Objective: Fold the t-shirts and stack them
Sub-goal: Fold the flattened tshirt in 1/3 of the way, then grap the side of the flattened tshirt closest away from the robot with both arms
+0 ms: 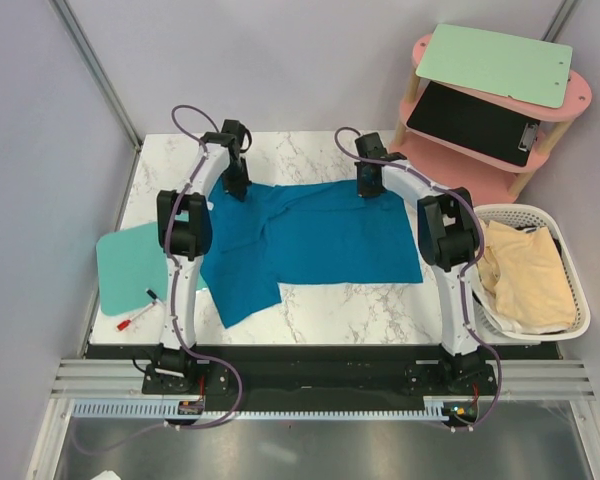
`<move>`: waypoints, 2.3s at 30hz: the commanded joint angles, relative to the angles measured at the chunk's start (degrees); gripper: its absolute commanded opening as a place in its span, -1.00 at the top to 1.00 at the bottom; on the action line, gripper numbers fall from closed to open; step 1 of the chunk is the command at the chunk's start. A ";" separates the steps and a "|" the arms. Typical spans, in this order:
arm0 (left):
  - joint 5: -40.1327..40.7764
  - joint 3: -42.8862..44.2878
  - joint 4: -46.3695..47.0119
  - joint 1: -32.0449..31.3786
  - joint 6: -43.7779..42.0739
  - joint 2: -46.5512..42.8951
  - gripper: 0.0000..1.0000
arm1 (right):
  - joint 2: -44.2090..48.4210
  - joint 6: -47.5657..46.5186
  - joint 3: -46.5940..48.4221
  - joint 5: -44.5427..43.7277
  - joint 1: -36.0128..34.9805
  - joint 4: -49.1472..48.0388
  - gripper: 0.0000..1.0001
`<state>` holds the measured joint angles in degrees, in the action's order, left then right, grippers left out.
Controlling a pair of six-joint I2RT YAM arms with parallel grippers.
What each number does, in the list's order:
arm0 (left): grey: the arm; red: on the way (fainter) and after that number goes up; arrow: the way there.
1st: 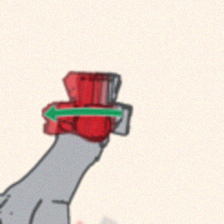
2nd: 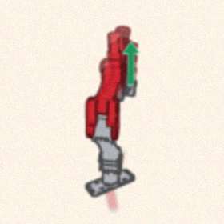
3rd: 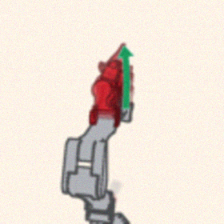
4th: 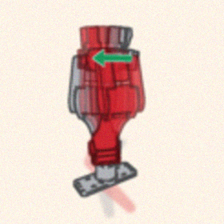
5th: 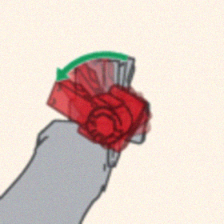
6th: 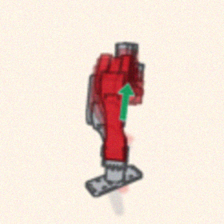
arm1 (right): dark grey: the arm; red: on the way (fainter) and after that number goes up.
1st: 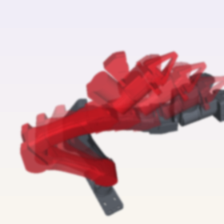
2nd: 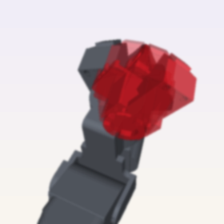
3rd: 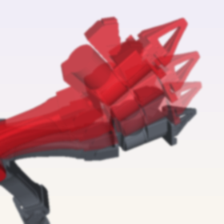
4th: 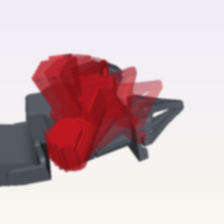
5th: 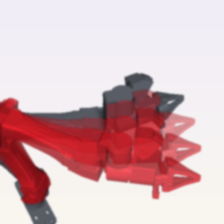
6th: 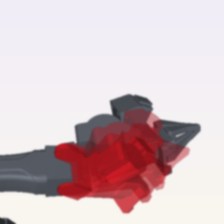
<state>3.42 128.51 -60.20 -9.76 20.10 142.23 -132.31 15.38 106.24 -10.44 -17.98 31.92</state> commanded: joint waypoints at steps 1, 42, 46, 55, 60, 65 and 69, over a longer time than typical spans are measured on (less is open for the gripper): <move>1.33 7.02 -1.41 -0.26 0.12 3.06 0.96 | -2.88 -0.96 -0.32 -4.15 0.40 2.01 1.00; -8.08 -91.68 26.81 -2.46 16.73 -75.79 -0.90 | 43.02 16.53 -60.09 -3.18 0.66 3.94 -0.14; -7.64 -91.86 26.54 -2.63 16.99 -75.44 -0.90 | 41.43 16.97 -59.13 -5.64 0.75 2.01 -0.08; -6.50 -91.42 24.70 -3.69 18.05 -71.58 -0.88 | 39.33 15.91 -57.63 -4.86 0.84 -1.77 1.00; -4.48 -90.72 22.07 -6.05 19.10 -68.59 -0.79 | 38.53 15.04 -55.18 -3.72 0.75 -2.13 1.00; 0.08 -89.84 18.46 -8.87 22.08 -69.02 -0.75 | 36.43 14.42 -53.50 -0.47 0.84 -3.71 1.00; 3.17 -90.18 15.74 -11.76 25.25 -70.42 -0.75 | 34.93 13.63 -53.33 1.38 0.84 -5.11 1.00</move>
<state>1.41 37.12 -40.53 -19.27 39.90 73.76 -93.89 29.65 53.21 -12.84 -17.34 30.33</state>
